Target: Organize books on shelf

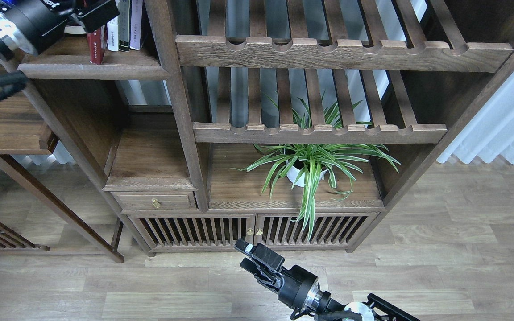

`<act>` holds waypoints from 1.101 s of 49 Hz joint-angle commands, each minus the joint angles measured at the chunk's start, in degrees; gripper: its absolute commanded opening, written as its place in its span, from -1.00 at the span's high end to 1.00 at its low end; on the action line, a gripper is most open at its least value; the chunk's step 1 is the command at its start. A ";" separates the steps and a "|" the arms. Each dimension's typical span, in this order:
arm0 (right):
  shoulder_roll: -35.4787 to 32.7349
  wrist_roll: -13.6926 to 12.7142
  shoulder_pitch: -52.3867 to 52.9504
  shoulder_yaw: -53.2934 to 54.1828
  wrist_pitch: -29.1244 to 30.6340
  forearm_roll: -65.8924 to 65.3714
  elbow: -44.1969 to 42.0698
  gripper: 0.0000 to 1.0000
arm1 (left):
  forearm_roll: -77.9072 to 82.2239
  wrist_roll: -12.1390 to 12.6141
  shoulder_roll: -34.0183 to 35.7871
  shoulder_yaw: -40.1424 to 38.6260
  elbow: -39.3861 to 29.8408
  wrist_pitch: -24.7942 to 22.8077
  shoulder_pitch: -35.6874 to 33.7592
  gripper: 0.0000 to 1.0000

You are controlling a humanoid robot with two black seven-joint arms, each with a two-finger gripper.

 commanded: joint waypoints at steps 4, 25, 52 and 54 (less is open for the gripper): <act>0.00 0.00 0.02 -0.02 0.00 0.09 -0.03 -0.99 | -5.26 -4.67 -0.30 -0.70 0.05 0.01 2.97 -0.82; 0.00 0.00 -0.16 -0.10 0.00 0.00 -0.03 -0.99 | -21.35 -7.13 -9.87 -7.82 -1.00 0.01 8.87 -0.84; 0.00 0.00 -0.34 -0.10 0.00 0.00 -0.20 -0.99 | -21.35 -6.26 -12.78 -11.07 -5.93 0.01 5.79 -0.83; 0.00 0.00 -0.34 -0.10 0.00 0.00 -0.20 -0.99 | -21.35 -6.17 -12.69 -11.42 -6.37 0.01 5.79 -0.84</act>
